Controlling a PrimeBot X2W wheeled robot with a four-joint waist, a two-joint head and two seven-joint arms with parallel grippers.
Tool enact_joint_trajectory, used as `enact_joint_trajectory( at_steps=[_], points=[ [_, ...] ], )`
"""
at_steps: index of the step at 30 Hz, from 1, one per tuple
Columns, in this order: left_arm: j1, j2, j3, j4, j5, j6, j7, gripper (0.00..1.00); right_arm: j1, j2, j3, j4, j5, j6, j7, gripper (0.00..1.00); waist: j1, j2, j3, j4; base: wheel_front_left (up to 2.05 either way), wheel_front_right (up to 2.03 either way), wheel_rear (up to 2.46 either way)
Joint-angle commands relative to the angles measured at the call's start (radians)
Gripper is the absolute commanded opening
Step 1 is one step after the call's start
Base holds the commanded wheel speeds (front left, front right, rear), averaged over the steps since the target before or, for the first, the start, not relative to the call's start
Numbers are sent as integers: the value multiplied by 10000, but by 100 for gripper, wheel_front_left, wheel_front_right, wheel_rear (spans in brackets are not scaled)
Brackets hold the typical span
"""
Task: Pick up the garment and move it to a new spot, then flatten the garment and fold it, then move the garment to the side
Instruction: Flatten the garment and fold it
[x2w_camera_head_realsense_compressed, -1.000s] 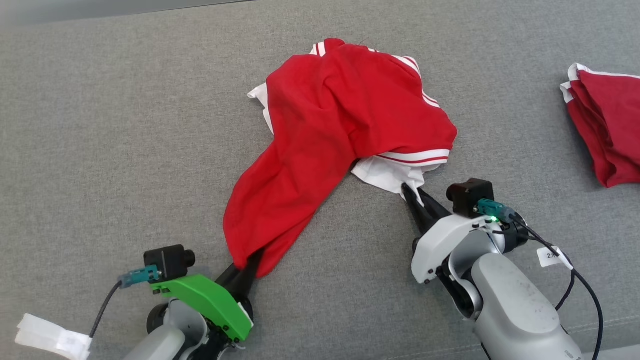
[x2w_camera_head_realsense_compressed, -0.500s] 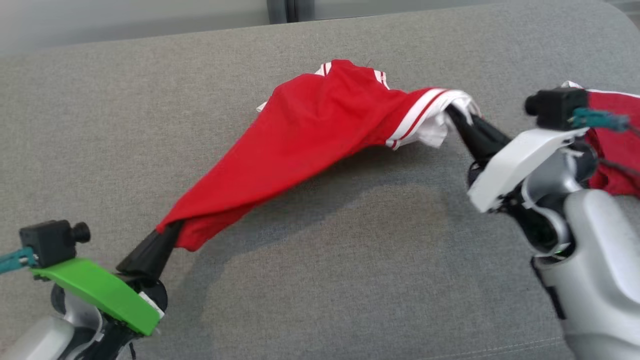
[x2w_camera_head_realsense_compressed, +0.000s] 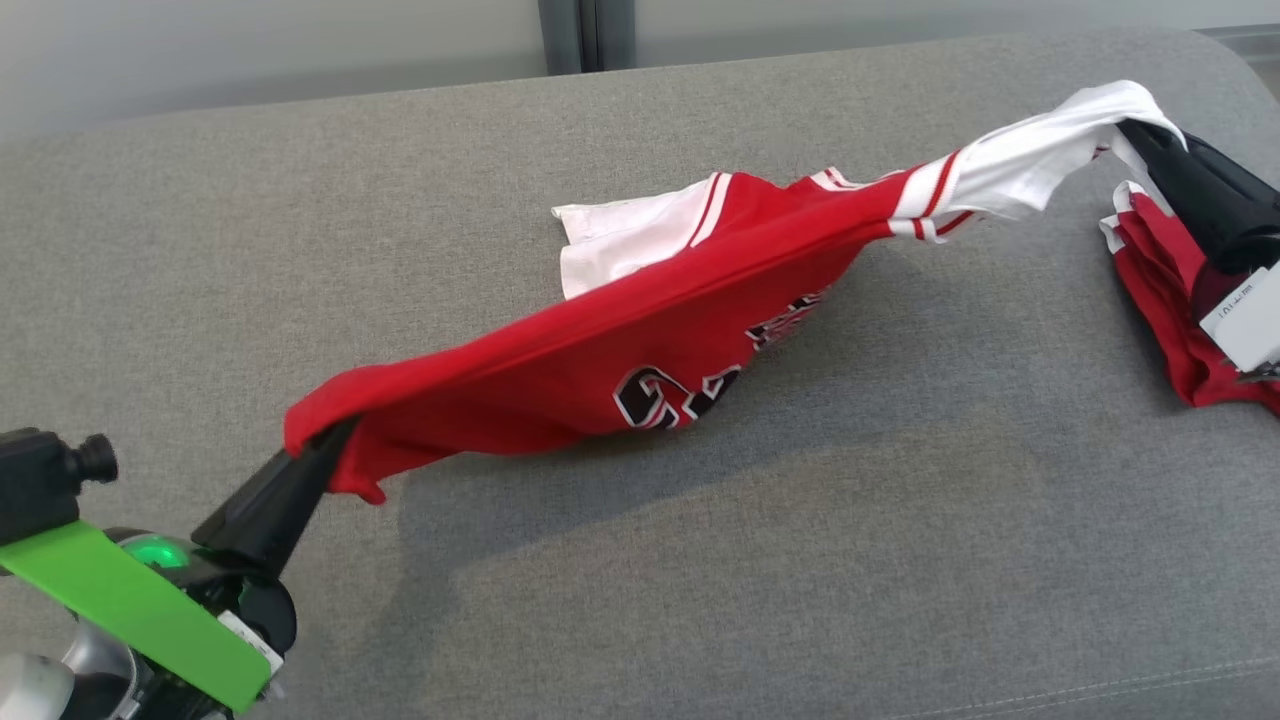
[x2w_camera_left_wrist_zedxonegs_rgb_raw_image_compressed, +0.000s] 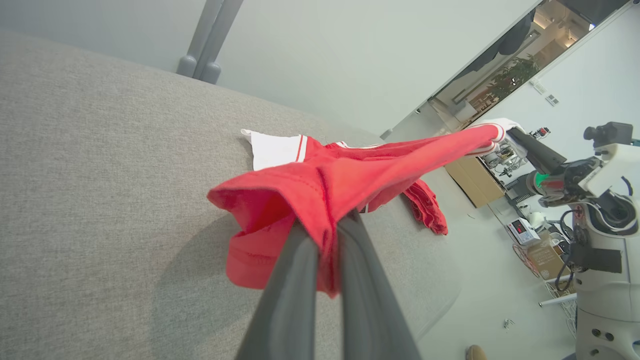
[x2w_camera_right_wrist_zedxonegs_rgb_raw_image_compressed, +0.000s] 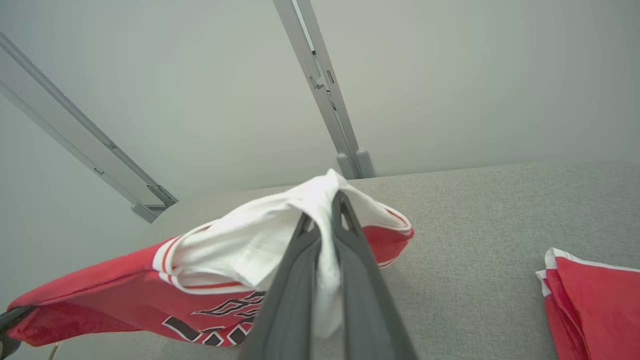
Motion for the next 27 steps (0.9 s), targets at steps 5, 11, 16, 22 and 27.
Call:
enact_joint_trajectory(
  at_steps=[5, 11, 16, 22, 27],
  points=[
    [149, 332, -629, 27, 232, -183, 789, 0, 842, 267, -751, -172, -422, -4, -149, 0, 0, 0, 278, -46, 0, 0, 0],
    [109, -32, -1432, 751, 684, -255, 1222, 0, 1804, 539, -1067, 140, -992, -9, -1038, 0, 0, 0, 469, -209, 0, 0, 0],
    [200, 43, -1617, 659, 1060, -342, 1199, 0, 2282, 671, -1147, -197, -881, -9, -1661, 0, 0, 0, 535, -340, 0, 0, 0],
    [157, 1079, -694, -784, 1377, 122, 731, 0, 1999, 609, -1583, -1661, -451, -11, -2016, 0, 0, 0, 491, -421, 0, 0, 0],
    [-12, 2477, 870, -2240, 1130, 776, 382, 0, 983, 718, -2434, -2946, -242, -15, -1772, 0, 0, 0, 311, -492, 0, 0, 0]
  ],
)
